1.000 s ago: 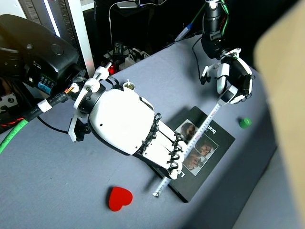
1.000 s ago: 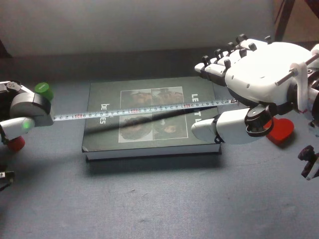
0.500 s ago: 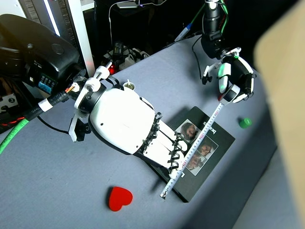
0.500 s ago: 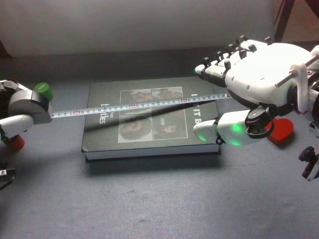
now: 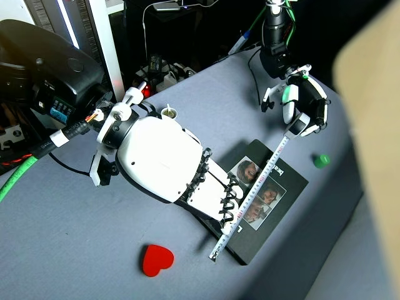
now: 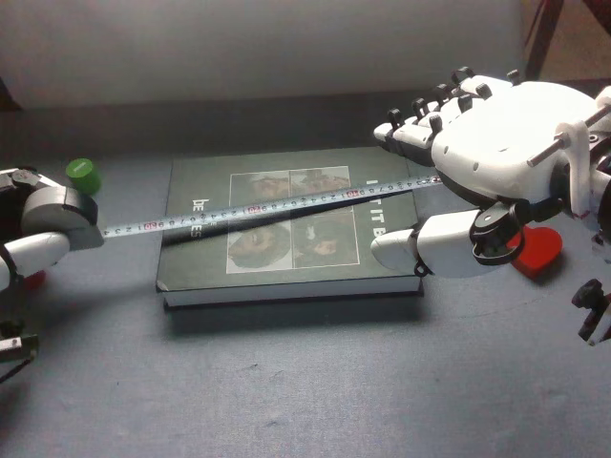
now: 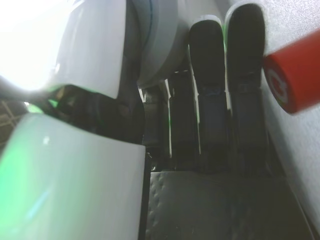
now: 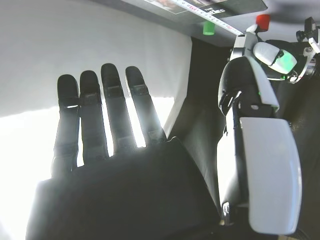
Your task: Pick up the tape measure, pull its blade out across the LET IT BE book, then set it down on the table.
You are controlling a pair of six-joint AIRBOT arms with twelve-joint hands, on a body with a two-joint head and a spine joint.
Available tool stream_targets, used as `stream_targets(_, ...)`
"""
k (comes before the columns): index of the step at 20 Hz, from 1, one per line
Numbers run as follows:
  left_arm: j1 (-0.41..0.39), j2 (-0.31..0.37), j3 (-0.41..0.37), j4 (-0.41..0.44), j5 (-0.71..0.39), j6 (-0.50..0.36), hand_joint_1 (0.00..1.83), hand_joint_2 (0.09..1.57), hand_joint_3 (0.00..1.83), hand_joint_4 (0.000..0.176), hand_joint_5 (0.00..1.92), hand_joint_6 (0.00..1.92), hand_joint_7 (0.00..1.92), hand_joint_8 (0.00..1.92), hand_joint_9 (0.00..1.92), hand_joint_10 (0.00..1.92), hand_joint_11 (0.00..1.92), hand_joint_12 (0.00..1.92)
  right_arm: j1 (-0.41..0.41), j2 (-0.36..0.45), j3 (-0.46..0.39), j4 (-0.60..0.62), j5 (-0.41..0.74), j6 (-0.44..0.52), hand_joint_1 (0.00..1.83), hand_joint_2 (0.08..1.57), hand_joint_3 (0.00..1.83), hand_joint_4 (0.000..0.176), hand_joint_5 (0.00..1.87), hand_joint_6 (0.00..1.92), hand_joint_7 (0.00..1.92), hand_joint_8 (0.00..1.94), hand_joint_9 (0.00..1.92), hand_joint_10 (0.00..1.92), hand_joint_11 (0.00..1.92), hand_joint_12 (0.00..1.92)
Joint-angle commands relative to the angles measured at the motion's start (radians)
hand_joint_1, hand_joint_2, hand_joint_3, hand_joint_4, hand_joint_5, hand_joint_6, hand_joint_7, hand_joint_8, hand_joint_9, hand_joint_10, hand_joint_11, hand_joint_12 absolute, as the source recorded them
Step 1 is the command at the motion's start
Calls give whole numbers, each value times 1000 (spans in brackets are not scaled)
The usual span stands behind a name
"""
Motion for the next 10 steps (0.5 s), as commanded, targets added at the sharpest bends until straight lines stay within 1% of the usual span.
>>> stream_targets(1, -5, -1, 9, -37, -132, -10, 1373, 1133, 0, 0, 855, 953, 967, 1018, 893, 1325, 912, 1187, 4, 5, -2, -58, 21, 6, 118, 1098, 0, 0, 139, 3, 206, 2, 177, 3, 0, 640)
stream_targets(4, 1, -2, 11, -48, -132, -9, 1376, 1123, 0, 0, 888, 903, 976, 1002, 915, 1300, 913, 1197, 3, 5, -2, -59, 21, 6, 123, 1098, 0, 0, 157, 5, 219, 3, 193, 4, 0, 687)
stream_targets(10, 15, -7, 26, -82, -132, -3, 1376, 1123, 0, 0, 888, 896, 967, 1010, 929, 1292, 931, 1201, 0, 5, -2, -60, 22, 7, 143, 1090, 0, 0, 159, 2, 220, 1, 193, 2, 0, 659)
